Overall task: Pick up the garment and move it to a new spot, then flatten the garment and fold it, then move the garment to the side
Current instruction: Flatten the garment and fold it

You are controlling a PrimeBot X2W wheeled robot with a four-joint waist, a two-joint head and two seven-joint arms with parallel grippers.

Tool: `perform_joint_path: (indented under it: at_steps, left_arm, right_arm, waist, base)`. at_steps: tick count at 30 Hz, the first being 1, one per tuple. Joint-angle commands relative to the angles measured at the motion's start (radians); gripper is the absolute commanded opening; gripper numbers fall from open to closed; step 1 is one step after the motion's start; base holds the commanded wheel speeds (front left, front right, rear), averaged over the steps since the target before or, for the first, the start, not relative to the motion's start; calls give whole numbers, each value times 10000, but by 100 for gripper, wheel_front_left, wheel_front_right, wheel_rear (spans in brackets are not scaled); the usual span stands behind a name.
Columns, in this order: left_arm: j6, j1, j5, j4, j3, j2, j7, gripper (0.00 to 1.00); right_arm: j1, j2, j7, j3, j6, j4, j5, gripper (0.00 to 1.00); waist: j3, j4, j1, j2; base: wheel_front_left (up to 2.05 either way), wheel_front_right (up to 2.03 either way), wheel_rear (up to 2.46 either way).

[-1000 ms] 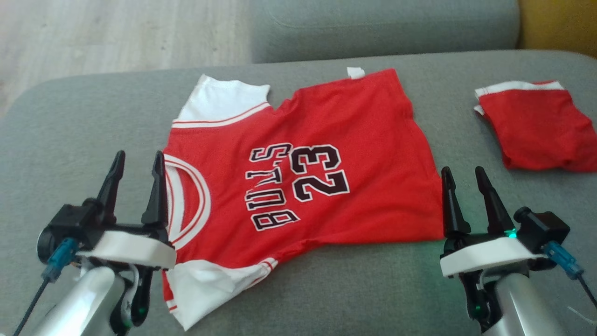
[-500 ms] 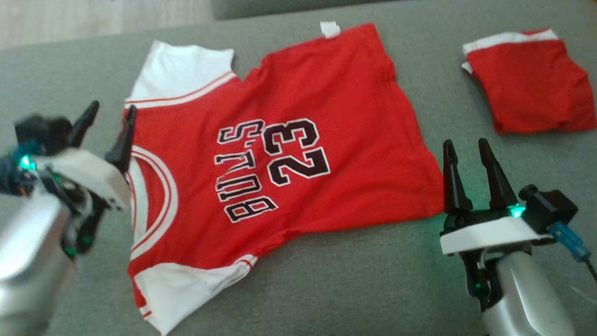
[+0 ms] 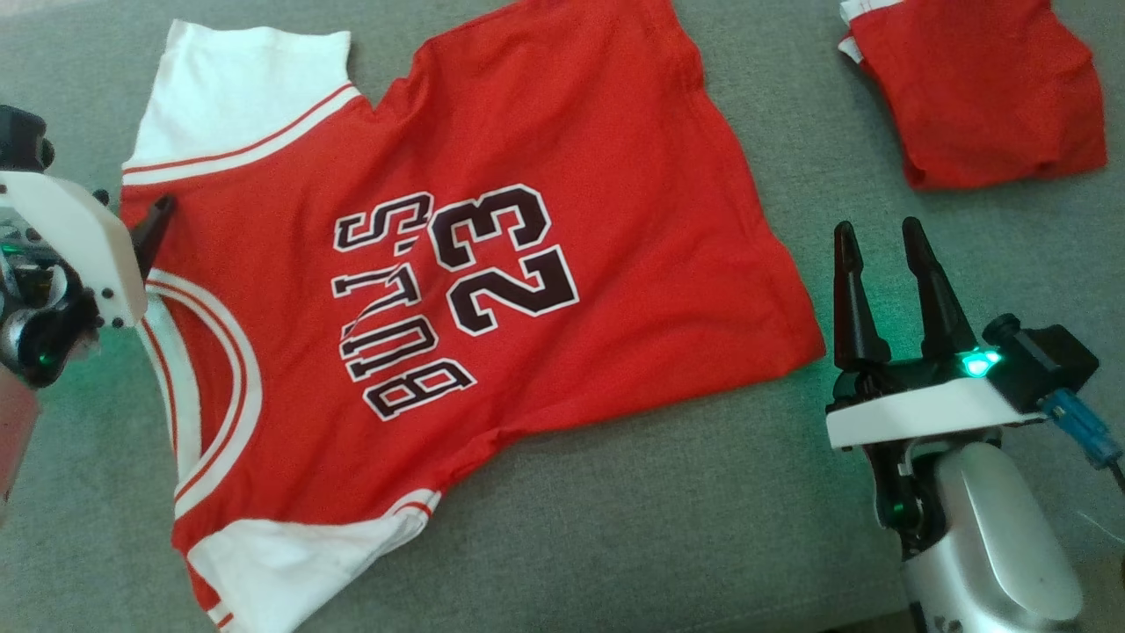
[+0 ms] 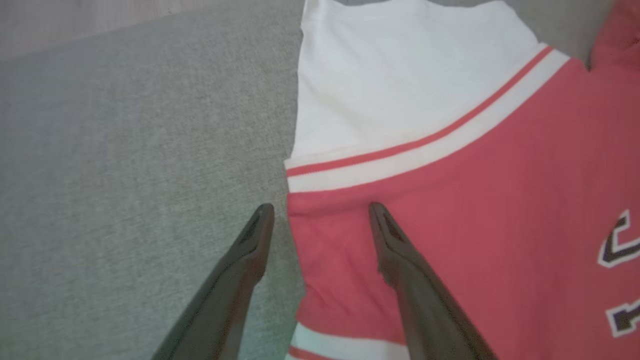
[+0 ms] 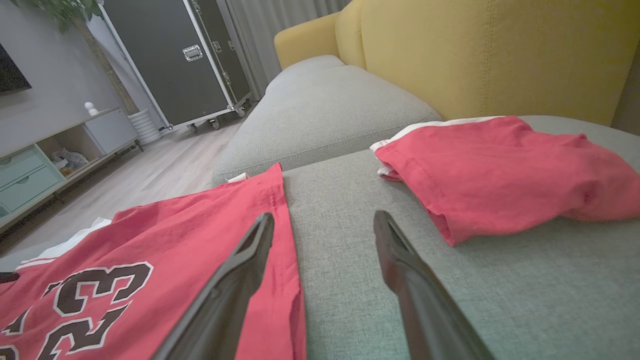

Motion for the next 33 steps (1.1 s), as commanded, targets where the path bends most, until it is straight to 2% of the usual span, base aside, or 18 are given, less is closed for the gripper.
perform_joint_path:
  at_steps: [1, 13, 15, 16, 19, 22, 29, 33]
  left_arm:
    - [-99, -539, -48, -80, 290, 538, 185, 100]
    - [-200, -725, -418, 566, -152, 634, 1485, 100]
    - [-209, -787, -435, 572, -220, 681, 1572, 9]
    - [-214, -826, -423, 548, -263, 710, 1567, 0]
    - [-222, -1048, -378, 468, -248, 776, 1180, 0]
    - [-225, -1391, -150, 466, -160, 835, 338, 0]
    - [30, -2608, 810, 852, 138, 809, -2431, 0]
    - [53, -3368, 1303, 1173, 153, 733, -3620, 0]
  right_arm:
    - [-215, -20, -109, 190, -9, -344, 85, 100]
    - [-415, -20, -109, 201, -9, -486, 131, 100]
    - [-414, -20, -109, 175, -9, -511, 129, 100]
    - [-415, -20, -109, 174, -9, -520, 129, 100]
    - [-421, -20, -109, 192, -9, -553, 141, 100]
    - [-446, -20, -109, 241, -9, -595, 161, 100]
    - [-593, -20, -109, 369, -9, -738, 235, 100]
    - [-632, -20, -109, 449, -9, -813, 305, 100]
  waist:
    - [62, -80, -3, 0]
    - [457, -297, -3, 0]
    - [512, -323, -3, 0]
    - [533, -339, -3, 0]
    - [592, -390, -3, 0]
    - [676, -463, -3, 0]
    - [1046, -726, -3, 0]
    - [1294, -911, -3, 0]
  base:
    - [0, 0, 0]
    - [0, 0, 0]
    - [0, 0, 0]
    - [0, 0, 0]
    - [0, 0, 0]
    - [0, 0, 0]
    - [0, 0, 0]
    - [0, 0, 0]
